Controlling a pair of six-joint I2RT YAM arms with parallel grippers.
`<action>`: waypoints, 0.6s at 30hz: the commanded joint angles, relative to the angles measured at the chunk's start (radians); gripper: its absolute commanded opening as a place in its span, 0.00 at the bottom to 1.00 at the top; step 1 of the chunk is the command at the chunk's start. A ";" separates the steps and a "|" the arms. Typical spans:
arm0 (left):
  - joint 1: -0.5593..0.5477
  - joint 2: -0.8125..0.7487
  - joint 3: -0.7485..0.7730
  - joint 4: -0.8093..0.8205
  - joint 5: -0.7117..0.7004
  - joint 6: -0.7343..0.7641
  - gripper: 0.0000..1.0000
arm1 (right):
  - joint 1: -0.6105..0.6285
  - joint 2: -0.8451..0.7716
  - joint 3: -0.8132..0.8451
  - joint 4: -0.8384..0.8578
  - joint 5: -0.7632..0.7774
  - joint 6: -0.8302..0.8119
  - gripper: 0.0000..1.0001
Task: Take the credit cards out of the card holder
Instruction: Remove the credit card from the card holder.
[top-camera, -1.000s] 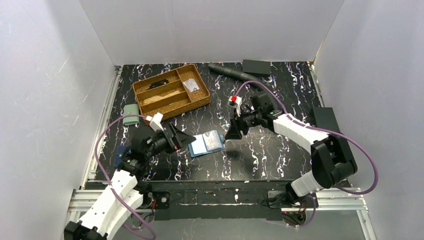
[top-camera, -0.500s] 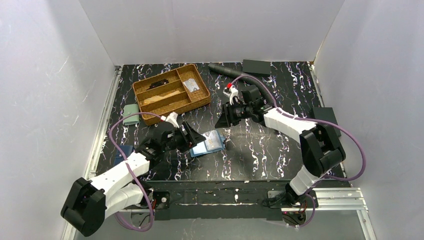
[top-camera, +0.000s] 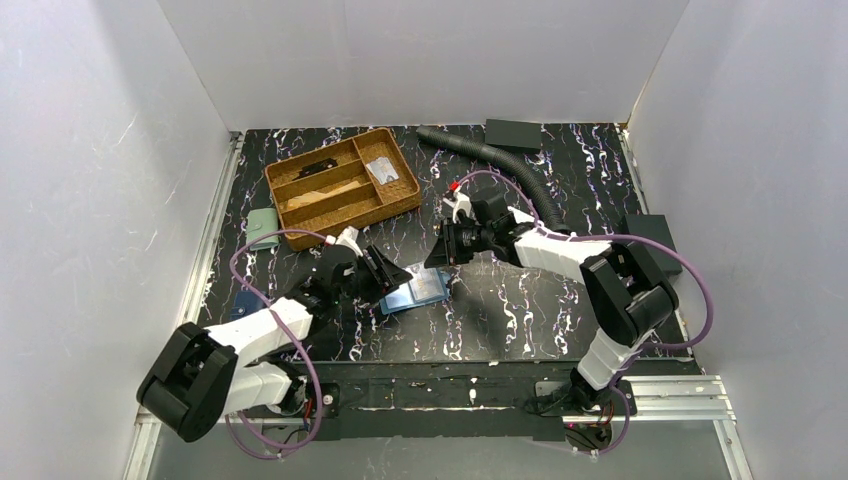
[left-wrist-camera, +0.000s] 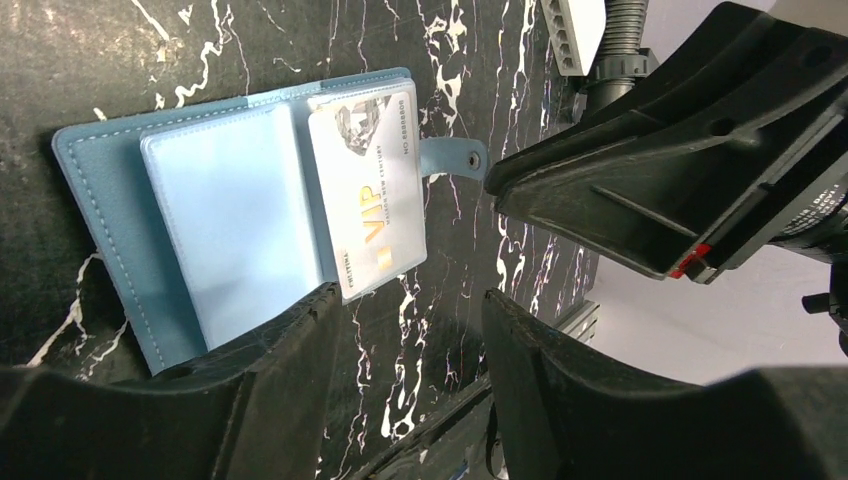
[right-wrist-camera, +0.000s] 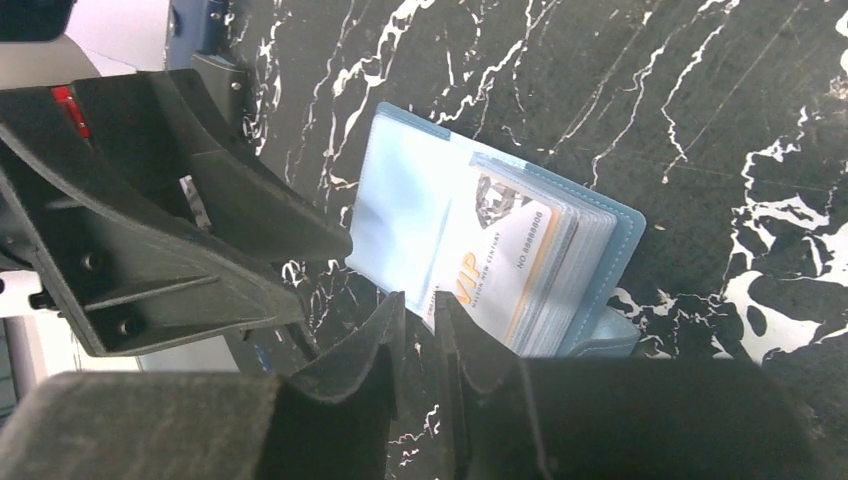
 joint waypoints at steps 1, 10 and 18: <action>-0.004 0.034 -0.016 0.074 0.003 0.024 0.51 | 0.013 0.011 0.024 0.024 0.034 -0.004 0.25; -0.004 0.132 -0.008 0.133 0.015 0.025 0.49 | 0.018 0.050 0.044 -0.018 0.042 -0.035 0.25; -0.004 0.207 0.008 0.177 0.039 0.030 0.49 | 0.024 0.079 0.056 -0.046 0.060 -0.060 0.27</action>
